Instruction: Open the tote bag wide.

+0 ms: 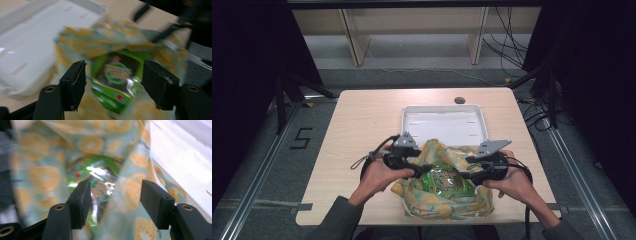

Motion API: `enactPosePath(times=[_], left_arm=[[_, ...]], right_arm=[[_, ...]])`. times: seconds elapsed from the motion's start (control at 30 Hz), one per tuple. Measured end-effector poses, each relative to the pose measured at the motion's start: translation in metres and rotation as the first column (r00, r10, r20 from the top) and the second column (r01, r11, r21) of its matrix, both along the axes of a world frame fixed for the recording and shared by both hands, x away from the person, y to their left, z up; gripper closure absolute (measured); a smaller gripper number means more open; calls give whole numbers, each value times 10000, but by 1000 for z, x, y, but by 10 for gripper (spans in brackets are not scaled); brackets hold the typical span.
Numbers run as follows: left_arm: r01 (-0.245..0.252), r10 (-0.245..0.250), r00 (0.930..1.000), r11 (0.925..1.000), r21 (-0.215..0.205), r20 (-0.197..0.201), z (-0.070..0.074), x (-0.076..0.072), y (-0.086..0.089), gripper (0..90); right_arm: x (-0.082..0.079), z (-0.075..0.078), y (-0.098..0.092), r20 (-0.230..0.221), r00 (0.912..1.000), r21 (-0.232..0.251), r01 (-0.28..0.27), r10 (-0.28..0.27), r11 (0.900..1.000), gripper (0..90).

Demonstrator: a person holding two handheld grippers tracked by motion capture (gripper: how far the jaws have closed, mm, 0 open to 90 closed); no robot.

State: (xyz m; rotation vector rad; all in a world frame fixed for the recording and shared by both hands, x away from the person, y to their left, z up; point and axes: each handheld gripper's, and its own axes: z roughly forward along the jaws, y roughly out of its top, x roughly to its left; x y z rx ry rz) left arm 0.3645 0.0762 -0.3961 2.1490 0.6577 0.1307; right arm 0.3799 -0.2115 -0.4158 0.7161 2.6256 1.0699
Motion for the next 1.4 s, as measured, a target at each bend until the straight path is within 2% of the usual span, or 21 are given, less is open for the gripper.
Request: enactPosePath(times=[0.03, 0.13, 0.33, 0.37, 0.4, 0.43, 0.5, 0.53, 0.57, 0.73, 0.83, 0.93, 1.0, 1.03, 1.07, 1.1, 1.13, 1.2, 1.23, 1.33, 1.4], left_arm=[[598, -604, 9980, 9977, -311, -198, -8, -15, 1, 316], [934, -950, 9946, 9948, -399, -417, -20, -29, 0, 301], [1616, -1602, 9868, 9831, 860, -239, -56, -51, -14, 283], [1844, -1856, 9826, 9736, 1344, -34, -62, -51, -18, 354], [1844, -1856, 9826, 9736, 1344, -34, -62, -51, -18, 455], [2028, -2015, 9792, 9655, 1633, -242, -68, -50, -23, 568], [2205, -2188, 9753, 9588, 1792, -295, -71, -50, -25, 768], [2313, -2286, 9728, 9508, 2060, -371, -73, -51, -27, 768], [2525, -2517, 9671, 9337, 2538, -360, -77, -54, -29, 877], [2813, -2771, 9592, 9173, 2818, -557, -80, -61, -26, 894], [2670, -2555, 9637, 9238, 2744, -775, -82, -66, -22, 894], [2768, -2670, 9609, 9199, 2777, -733, -83, -67, -19, 893], [2684, -2550, 9632, 9264, 2642, -847, -82, -67, -18, 814], [2516, -2381, 9675, 9387, 2355, -849, -78, -66, -18, 751], [2516, -2381, 9675, 9387, 2355, -849, -78, -66, -18, 690], [2219, -2116, 9745, 9583, 1804, -744, -70, -65, -18, 662], [2219, -2116, 9745, 9583, 1804, -744, -70, -65, -18, 630], [1960, -1903, 9801, 9729, 1228, -565, -61, -65, -17, 599], [1877, -1835, 9818, 9771, 1003, -492, -56, -64, -17, 564], [1447, -1438, 9894, 9884, 471, -223, -46, -60, -17, 549], [1216, -1213, 9925, 9924, 189, -132, -42, -57, -16, 555]], right_arm=[[8, -9, 7, -6, 9992, -372, 405, -406, 9985, 424], [14, -14, 11, -416, 9979, -514, 476, -497, 9975, 427], [29, -26, 16, -571, 9971, -1106, 439, -504, 9929, 469], [30, -27, 17, -681, 9965, -1364, 392, -489, 9899, 552], [30, -27, 17, -681, 9965, -1364, 392, -489, 9899, 552], [33, -30, 16, -552, 9977, -1645, 300, -395, 9859, 687], [38, -32, 13, -522, 9979, -1982, 267, -377, 9798, 797], [38, -32, 13, -522, 9979, -1982, 267, -377, 9798, 797], [46, -33, 8, -215, 9985, -2260, 436, -497, 9731, 858], [62, -32, -4, 114, 9929, -2450, 1174, -1183, 9624, 897], [75, -34, -14, 294, 9843, -2629, 1756, -1740, 9487, 900], [79, -37, -16, 326, 9814, -2762, 1908, -1892, 9420, 900], [81, -40, -18, 45, 9820, -2646, 1831, -1887, 9468, 895], [81, -41, -19, 145, 9822, -2429, 1850, -1871, 9522, 804], [81, -41, -19, 145, 9822, -2429, 1850, -1871, 9522, 804], [75, -35, -18, 329, 9808, -1805, 1950, -1922, 9641, 714], [75, -35, -18, 329, 9808, -1805, 1950, -1922, 9641, 714], [64, -19, -18, 325, 9853, -1164, 1705, -1678, 9785, 632], [54, -3, -19, 327, 9912, -535, 1297, -1281, 9901, 591], [44, 10, -16, 353, 9971, -52, 684, -681, 9976, 579], [31, 16, -6, 14, 9995, 480, -317, 317, 9983, 587]])
